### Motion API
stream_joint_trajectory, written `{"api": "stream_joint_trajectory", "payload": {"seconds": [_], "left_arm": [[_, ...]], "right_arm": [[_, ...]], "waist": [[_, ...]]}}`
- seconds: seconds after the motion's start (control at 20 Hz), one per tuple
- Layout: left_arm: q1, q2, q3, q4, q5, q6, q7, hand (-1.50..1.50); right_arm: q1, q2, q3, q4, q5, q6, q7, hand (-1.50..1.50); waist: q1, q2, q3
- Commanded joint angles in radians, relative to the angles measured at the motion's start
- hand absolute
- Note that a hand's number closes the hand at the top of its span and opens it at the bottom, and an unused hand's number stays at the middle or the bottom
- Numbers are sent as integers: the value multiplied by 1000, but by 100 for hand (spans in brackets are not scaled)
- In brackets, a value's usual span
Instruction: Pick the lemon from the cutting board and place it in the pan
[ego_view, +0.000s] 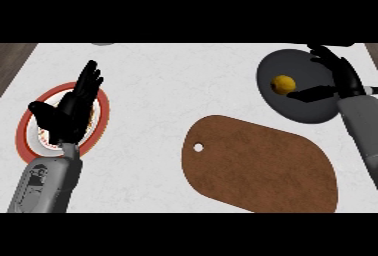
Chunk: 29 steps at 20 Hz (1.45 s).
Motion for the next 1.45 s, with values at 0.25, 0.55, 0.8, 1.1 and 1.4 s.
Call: {"api": "stream_joint_trajectory", "payload": {"seconds": [0.25,0.55,0.8,1.1,1.4], "left_arm": [[21,21,31,11,1,2,-4,0],[98,22,45,-48,20,-4,8,0],[94,43,66,-72,30,-16,27,0],[104,37,78,-53,22,-3,35,0],[106,19,68,-32,8,-9,-13,0]], "right_arm": [[75,-64,-171,43,-191,162,-201,-150],[172,-196,-173,53,-231,508,-318,-150],[260,-273,-161,-4,-265,646,-369,-150],[344,-276,-131,-128,-321,720,-308,-150],[419,-252,-89,-282,-376,703,-234,-150]], "waist": [[-47,-19,-2],[-64,-31,-4],[-85,-39,-6],[-106,-49,-8],[-97,-43,-8]]}}
